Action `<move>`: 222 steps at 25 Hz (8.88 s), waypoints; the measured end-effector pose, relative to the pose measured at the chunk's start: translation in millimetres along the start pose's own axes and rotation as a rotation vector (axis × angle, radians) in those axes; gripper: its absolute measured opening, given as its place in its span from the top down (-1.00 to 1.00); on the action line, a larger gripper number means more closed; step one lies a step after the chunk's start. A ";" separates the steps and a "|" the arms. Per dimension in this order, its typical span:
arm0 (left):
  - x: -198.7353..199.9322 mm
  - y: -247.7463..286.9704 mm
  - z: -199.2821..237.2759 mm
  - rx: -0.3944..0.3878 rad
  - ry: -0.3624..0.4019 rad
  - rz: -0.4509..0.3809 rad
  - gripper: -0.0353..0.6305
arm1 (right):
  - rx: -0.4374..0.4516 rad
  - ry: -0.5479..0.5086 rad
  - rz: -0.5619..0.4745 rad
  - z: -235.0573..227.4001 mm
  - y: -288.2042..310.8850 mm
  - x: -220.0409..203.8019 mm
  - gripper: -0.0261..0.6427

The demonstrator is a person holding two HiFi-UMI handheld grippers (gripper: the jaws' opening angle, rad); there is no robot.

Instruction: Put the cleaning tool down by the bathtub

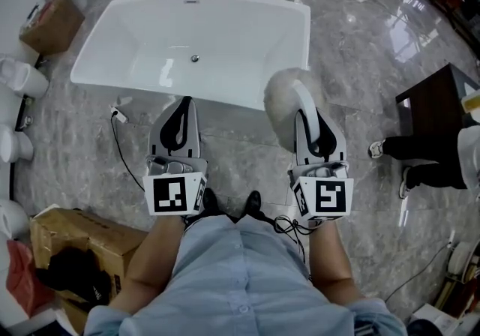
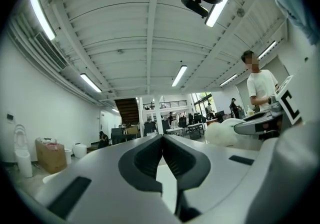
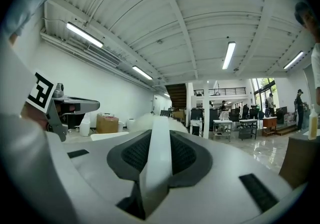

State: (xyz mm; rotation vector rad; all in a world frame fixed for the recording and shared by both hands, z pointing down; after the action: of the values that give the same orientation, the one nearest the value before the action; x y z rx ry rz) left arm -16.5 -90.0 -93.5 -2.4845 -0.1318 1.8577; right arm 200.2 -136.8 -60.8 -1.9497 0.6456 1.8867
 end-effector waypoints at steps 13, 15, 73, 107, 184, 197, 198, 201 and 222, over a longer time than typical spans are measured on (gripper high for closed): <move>1.7 -5.0 32.3 0.004 -0.016 -0.027 0.85 | 0.027 -0.019 -0.006 36.8 18.0 6.3 0.62; -0.7 -6.2 35.2 -0.003 -0.002 -0.022 0.84 | 0.036 -0.025 -0.001 41.1 19.1 5.8 0.62; -429.0 10.0 -28.1 -0.130 -0.136 0.250 0.85 | 0.268 -0.008 0.374 93.9 110.1 -416.9 0.62; -667.8 21.5 -82.5 -0.159 -0.163 0.288 0.85 | 0.371 -0.023 0.447 89.0 159.4 -659.7 0.62; -852.4 11.8 -110.2 -0.242 -0.109 0.433 0.85 | 0.370 -0.141 0.695 85.3 204.1 -890.2 0.61; -846.0 15.2 -112.7 -0.245 -0.101 0.412 0.85 | 0.345 -0.137 0.702 78.8 199.8 -889.2 0.56; -845.6 15.3 -112.7 -0.246 -0.099 0.413 0.85 | 0.345 -0.136 0.702 79.1 199.2 -888.7 0.57; -841.5 15.4 -112.4 -0.244 -0.098 0.410 0.85 | 0.342 -0.131 0.695 80.4 197.9 -884.1 0.58; -648.4 56.3 -46.9 -0.137 -0.164 0.247 0.85 | 0.278 0.023 0.293 136.3 238.9 -631.9 0.88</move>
State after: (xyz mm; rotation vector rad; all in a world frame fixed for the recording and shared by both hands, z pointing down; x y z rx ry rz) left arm -151.0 -203.2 534.8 -2.5335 0.0481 2.2201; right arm -50.3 -211.3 577.0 -1.7767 1.1877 1.8172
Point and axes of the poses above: the fingertips, and each gripper's own axes: y forward along the fingers, z to its left, x out of its top, the point moved 2 cm from there along -y, backward along the fingers, and after that the axes turned 7 degrees about y, right-handed, at the moved point
